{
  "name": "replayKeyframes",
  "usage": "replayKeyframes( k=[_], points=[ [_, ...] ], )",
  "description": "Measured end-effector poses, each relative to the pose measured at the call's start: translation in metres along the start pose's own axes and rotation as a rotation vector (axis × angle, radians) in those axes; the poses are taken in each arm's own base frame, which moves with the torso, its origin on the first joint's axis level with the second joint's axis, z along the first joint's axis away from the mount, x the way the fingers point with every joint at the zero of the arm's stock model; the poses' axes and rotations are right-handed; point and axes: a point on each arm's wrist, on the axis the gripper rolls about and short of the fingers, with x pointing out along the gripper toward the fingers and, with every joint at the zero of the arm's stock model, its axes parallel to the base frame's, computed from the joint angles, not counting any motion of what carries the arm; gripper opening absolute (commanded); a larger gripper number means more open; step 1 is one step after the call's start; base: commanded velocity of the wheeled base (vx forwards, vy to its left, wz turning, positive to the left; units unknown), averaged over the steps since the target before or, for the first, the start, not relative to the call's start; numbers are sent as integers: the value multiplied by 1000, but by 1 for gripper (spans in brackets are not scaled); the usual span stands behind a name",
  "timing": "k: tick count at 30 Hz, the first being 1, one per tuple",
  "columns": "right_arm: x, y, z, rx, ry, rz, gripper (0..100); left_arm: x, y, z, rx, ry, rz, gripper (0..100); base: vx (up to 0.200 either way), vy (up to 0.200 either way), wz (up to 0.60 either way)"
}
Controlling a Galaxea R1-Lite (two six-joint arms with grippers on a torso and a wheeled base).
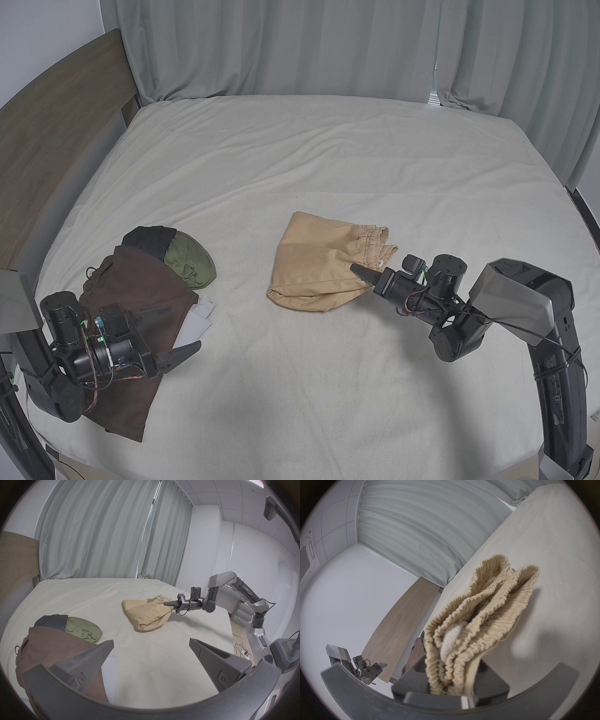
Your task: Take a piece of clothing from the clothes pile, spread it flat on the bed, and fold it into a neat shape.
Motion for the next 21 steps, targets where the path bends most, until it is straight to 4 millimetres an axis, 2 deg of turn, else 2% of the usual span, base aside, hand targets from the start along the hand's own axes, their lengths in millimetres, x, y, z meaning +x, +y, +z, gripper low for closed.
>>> replayKeyframes(
  k=[5,6,15,21],
  points=[
    [-2,-7,-8,1,0,-2,0,0,0,0,1,-1,-1,100,0,0,0],
    [-2,-8,-9,1,0,-4,100,0,0,0,1,-1,-1,100,0,0,0],
    [-6,-15,-14,13,11,-25,100,0,0,1,2,-3,-1,100,0,0,0],
    [-14,-17,-24,26,43,-54,100,1,1,1,4,-6,1,100,0,0,0]
  ],
)
